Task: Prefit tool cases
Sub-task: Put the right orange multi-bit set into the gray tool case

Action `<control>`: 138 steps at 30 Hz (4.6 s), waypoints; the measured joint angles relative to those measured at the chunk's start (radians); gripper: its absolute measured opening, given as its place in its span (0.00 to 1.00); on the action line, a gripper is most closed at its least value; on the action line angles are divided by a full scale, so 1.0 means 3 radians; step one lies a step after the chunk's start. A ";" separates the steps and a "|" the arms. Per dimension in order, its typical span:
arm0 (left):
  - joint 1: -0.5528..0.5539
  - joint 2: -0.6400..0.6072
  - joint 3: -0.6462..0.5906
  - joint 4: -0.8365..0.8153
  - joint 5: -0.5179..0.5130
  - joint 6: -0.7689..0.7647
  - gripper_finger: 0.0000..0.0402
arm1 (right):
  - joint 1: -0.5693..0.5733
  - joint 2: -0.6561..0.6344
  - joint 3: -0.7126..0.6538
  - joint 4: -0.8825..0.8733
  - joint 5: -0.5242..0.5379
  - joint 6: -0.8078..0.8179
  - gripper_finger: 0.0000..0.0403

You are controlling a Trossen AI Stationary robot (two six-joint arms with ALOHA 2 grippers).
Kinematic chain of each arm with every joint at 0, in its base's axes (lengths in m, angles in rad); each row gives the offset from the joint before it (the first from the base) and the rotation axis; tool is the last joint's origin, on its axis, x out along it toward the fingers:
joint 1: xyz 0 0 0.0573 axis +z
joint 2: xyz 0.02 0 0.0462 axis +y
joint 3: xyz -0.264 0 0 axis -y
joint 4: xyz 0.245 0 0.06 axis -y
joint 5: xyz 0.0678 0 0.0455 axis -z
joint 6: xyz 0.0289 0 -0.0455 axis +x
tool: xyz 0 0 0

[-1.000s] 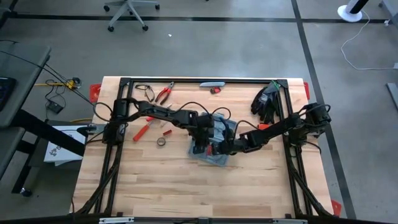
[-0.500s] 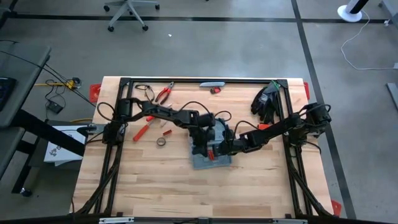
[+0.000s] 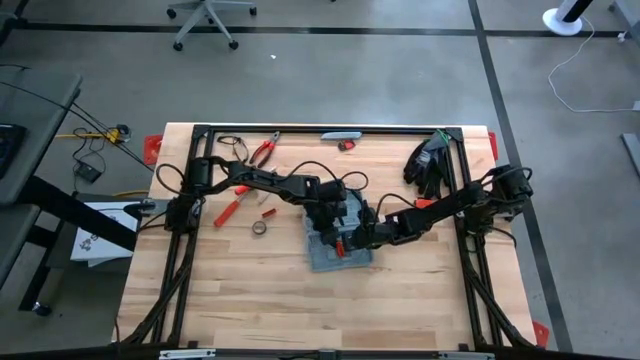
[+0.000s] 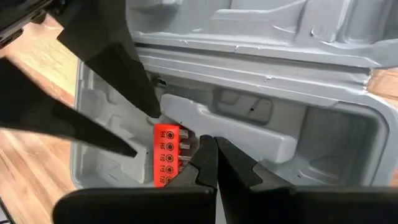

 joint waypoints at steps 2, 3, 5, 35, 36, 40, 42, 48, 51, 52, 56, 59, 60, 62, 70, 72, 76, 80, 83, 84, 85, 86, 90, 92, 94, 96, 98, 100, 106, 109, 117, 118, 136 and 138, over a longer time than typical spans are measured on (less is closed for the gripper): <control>-0.0022 -0.0005 0.0002 0.0009 -0.0065 -0.0062 0.36 | 0.0000 -0.0005 0.0005 -0.0053 -0.0024 -0.0016 0.00; -0.0027 0.0001 0.0002 0.0010 -0.0080 -0.0069 0.37 | -0.0002 -0.0006 0.0005 -0.0071 -0.0036 -0.0031 0.00; -0.0032 0.0047 0.0001 0.0058 -0.0051 -0.0049 0.37 | -0.0020 -0.0008 0.0005 -0.0087 -0.0083 -0.0087 0.00; 0.0081 0.0211 0.0006 0.0410 -0.0279 -0.0641 0.37 | -0.0010 -0.0027 -0.0018 0.0209 -0.0784 -0.0666 0.00; 0.0034 0.0206 0.0004 0.0427 -0.0461 -0.0725 0.37 | -0.0022 -0.0025 -0.0019 0.0249 -0.0813 -0.0690 0.00; -0.0090 0.0207 0.0002 0.0578 -0.0715 -0.0806 0.35 | -0.0036 -0.0025 -0.0017 0.0243 -0.0929 -0.0801 0.00; -0.0098 0.0206 0.0002 0.0592 -0.0726 -0.0763 0.35 | -0.0029 -0.0075 -0.0018 0.0190 -0.0895 -0.0834 0.00; -0.0040 0.0210 0.0002 0.0580 -0.0617 -0.0748 0.34 | -0.0067 -0.0537 -0.0012 -0.0305 -0.0594 -0.1044 0.00; 0.0017 0.0210 0.0000 0.0601 -0.0588 -0.0865 0.34 | -0.0130 -0.0802 -0.0011 -0.0819 -0.0564 -0.1221 0.00; 0.0034 0.0210 0.0000 0.0617 -0.0588 -0.0918 0.34 | -0.0155 -0.0865 -0.0010 -0.0990 -0.0565 -0.1290 0.00; 0.0059 0.0210 -0.0002 0.0740 -0.0632 -0.1239 0.34 | -0.0268 -0.0945 -0.0010 -0.1396 -0.0671 -0.1586 0.00; 0.0058 0.0215 -0.0005 0.0905 -0.0677 -0.1549 0.34 | -0.0369 -0.0919 -0.0012 -0.1409 -0.0817 -0.1911 0.00; 0.0057 0.0216 -0.0005 0.0952 -0.0730 -0.1651 0.34 | -0.0411 -0.0915 -0.0012 -0.1417 -0.0843 -0.2027 0.00; 0.0046 0.0218 -0.0006 0.1014 -0.0869 -0.1834 0.34 | -0.0523 -0.0917 -0.0012 -0.1412 -0.0858 -0.2227 0.00; 0.0032 0.0219 -0.0005 0.1047 -0.1008 -0.2083 0.34 | -0.1080 -0.0917 -0.0012 -0.1429 -0.1233 -0.3000 0.00; 0.0013 0.0219 -0.0006 0.1095 -0.0956 -0.2129 0.34 | -0.1217 -0.0917 -0.0012 -0.1473 -0.1292 -0.3174 0.00; -0.0067 0.0239 -0.0014 0.1394 -0.0758 -0.2290 0.34 | -0.1466 -0.0917 -0.0012 -0.1582 -0.1350 -0.3501 0.00; -0.0176 0.0144 -0.0015 0.1583 -0.0895 -0.2313 0.34 | -0.1671 -0.0917 -0.0028 -0.1598 -0.1422 -0.3742 0.00; -0.0258 0.0030 -0.0012 0.1515 -0.1131 -0.2227 0.34 | -0.1814 -0.0927 -0.0177 -0.1510 -0.1562 -0.3766 0.00; -0.0283 -0.0010 -0.0012 0.1452 -0.1191 -0.2201 0.34 | -0.1859 -0.0927 -0.0248 -0.1498 -0.1611 -0.3769 0.00; -0.0311 -0.0048 -0.0012 0.1402 -0.1229 -0.2190 0.34 | -0.1892 -0.0928 -0.0321 -0.1492 -0.1649 -0.3776 0.00; -0.0336 -0.0085 -0.0012 0.1345 -0.1272 -0.2187 0.34 | -0.1926 -0.0937 -0.0391 -0.1489 -0.1686 -0.3779 0.00; -0.0456 -0.0224 -0.0010 0.0983 -0.1388 -0.2179 0.34 | -0.1998 -0.1086 -0.0629 -0.1448 -0.1837 -0.3829 0.00; -0.0518 -0.0259 -0.0006 0.0760 -0.1385 -0.2176 0.34 | -0.2014 -0.1210 -0.0711 -0.1447 -0.1847 -0.3815 0.00; -0.0581 -0.0262 -0.0006 0.0546 -0.1401 -0.2174 0.34 | -0.2044 -0.1343 -0.0757 -0.1438 -0.1822 -0.3798 0.00; -0.0635 -0.0257 -0.0006 0.0300 -0.1493 -0.2129 0.34 | -0.2071 -0.1442 -0.0786 -0.1440 -0.1812 -0.3779 0.00; -0.0671 -0.0238 -0.0005 0.0066 -0.1661 -0.2111 0.34 | -0.2082 -0.1478 -0.0836 -0.1454 -0.1813 -0.3738 0.00; -0.0676 -0.0229 -0.0006 -0.0186 -0.1837 -0.2104 0.34 | -0.2074 -0.1481 -0.0900 -0.1477 -0.1817 -0.3665 0.00; -0.0582 -0.0228 -0.0006 -0.0469 -0.2270 -0.2042 0.34 | -0.1885 -0.1478 -0.1098 -0.1297 -0.2074 -0.3429 0.00; -0.0493 -0.0228 -0.0006 -0.0486 -0.2374 -0.1958 0.34 | -0.1716 -0.1475 -0.1154 -0.1124 -0.2178 -0.3219 0.00; -0.0171 -0.0228 -0.0004 -0.0464 -0.2404 -0.1660 0.34 | -0.1222 -0.1466 -0.1161 -0.0528 -0.2181 -0.2690 0.00; -0.0137 -0.0236 -0.0004 -0.0469 -0.2366 -0.1634 0.34 | -0.1180 -0.1466 -0.1161 -0.0480 -0.2179 -0.2645 0.00; -0.0204 -0.0625 0.0008 0.0873 -0.1913 -0.1557 0.34 | -0.1227 -0.1592 -0.1157 -0.0377 -0.1729 -0.2566 0.00; -0.0229 -0.0551 0.0007 0.0826 -0.1881 -0.1615 0.34 | -0.1247 -0.1582 -0.1157 -0.0386 -0.1705 -0.2576 0.00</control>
